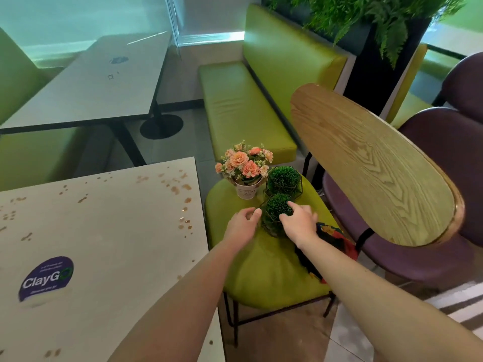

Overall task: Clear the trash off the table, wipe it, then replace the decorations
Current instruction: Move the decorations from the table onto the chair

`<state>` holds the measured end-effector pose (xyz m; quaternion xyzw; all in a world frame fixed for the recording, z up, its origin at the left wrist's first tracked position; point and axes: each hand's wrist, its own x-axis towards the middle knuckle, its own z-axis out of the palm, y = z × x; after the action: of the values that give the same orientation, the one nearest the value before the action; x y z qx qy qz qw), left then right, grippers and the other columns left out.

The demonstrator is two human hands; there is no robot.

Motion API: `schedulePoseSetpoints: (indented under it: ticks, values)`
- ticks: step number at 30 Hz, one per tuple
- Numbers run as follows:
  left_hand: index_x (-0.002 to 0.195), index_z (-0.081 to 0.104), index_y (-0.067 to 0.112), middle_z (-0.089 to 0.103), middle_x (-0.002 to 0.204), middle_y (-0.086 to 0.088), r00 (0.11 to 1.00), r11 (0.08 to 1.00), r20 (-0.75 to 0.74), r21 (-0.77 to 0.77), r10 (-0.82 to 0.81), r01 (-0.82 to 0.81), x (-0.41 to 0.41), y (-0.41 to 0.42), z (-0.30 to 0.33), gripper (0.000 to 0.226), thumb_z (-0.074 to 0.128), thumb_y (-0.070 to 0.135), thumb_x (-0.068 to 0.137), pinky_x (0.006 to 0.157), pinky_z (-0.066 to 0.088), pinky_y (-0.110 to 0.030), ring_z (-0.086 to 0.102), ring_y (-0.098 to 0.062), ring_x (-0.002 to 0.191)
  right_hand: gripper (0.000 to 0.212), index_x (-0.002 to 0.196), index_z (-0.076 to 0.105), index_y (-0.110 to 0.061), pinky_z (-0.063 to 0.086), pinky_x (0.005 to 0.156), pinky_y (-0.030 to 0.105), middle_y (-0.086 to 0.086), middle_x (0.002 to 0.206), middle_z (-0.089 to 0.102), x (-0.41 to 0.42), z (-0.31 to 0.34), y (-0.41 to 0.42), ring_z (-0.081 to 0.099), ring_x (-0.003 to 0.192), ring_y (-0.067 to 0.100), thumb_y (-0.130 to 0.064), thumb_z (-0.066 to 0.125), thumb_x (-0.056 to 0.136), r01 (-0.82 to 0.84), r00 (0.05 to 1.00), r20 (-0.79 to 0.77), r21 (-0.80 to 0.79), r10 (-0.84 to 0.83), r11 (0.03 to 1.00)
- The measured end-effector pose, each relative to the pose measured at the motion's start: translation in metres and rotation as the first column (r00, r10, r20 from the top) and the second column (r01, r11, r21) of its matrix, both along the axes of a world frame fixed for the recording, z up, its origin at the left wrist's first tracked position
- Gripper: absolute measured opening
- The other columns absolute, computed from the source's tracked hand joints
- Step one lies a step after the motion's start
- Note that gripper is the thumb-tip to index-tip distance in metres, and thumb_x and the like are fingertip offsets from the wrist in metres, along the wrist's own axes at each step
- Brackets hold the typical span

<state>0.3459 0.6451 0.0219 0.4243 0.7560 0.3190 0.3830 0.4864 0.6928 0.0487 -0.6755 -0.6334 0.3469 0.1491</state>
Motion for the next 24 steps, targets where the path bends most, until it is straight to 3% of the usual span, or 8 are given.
schedulePoseSetpoints:
  ticks: [6,11,15,22,24]
  values:
    - [0.135,0.056,0.016,0.059,0.134,-0.002,0.994,0.997,-0.083,0.029,0.071,-0.069,-0.06,-0.068,0.017,0.048,0.045,0.047,0.1,0.1,0.04,-0.032,0.055,-0.02,0.123,0.048,0.144,0.045,-0.025,0.035,0.11,0.043,0.008,0.148,0.04,-0.058,0.015,-0.058,0.029,0.137,0.029,-0.027,0.053,0.097,-0.16,0.987,-0.033,0.001,0.16,0.987]
    - [0.132,0.06,0.018,0.063,0.129,-0.002,0.975,0.988,-0.168,0.065,0.146,-0.137,-0.123,-0.139,0.03,0.047,0.047,0.048,0.098,0.1,0.044,-0.034,0.058,-0.019,0.117,0.05,0.144,0.046,-0.024,0.044,0.105,0.049,0.008,0.144,0.049,-0.109,0.024,-0.112,0.049,0.127,0.031,-0.028,0.055,0.095,-0.298,0.95,-0.114,-0.05,0.291,0.953]
    - [0.134,0.057,0.018,0.061,0.131,-0.005,0.952,0.976,-0.217,0.072,0.218,-0.207,-0.168,-0.21,0.05,0.047,0.048,0.047,0.098,0.102,0.042,-0.036,0.056,-0.021,0.12,0.049,0.145,0.045,-0.018,0.033,0.113,0.041,0.007,0.15,0.044,-0.159,0.04,-0.17,0.034,0.14,0.028,-0.026,0.052,0.097,-0.431,0.892,-0.175,-0.049,0.417,0.901]
    - [0.133,0.057,0.02,0.062,0.13,0.001,0.899,0.936,-0.262,0.065,0.35,-0.346,-0.243,-0.341,0.072,0.047,0.046,0.05,0.098,0.097,0.043,-0.032,0.057,-0.018,0.119,0.048,0.143,0.048,-0.02,0.038,0.107,0.039,0.003,0.148,0.046,-0.251,0.053,-0.279,0.036,0.139,0.026,-0.028,0.054,0.096,-0.564,0.81,-0.208,-0.016,0.548,0.826]
    - [0.13,0.059,0.024,0.063,0.126,0.001,0.871,0.916,-0.287,0.074,0.399,-0.395,-0.258,-0.375,0.074,0.046,0.046,0.052,0.096,0.099,0.046,-0.039,0.056,-0.022,0.118,0.046,0.141,0.051,-0.018,0.037,0.107,0.036,0.004,0.146,0.049,-0.272,0.054,-0.305,0.04,0.137,0.025,-0.026,0.054,0.096,-0.599,0.785,-0.214,-0.017,0.582,0.801]
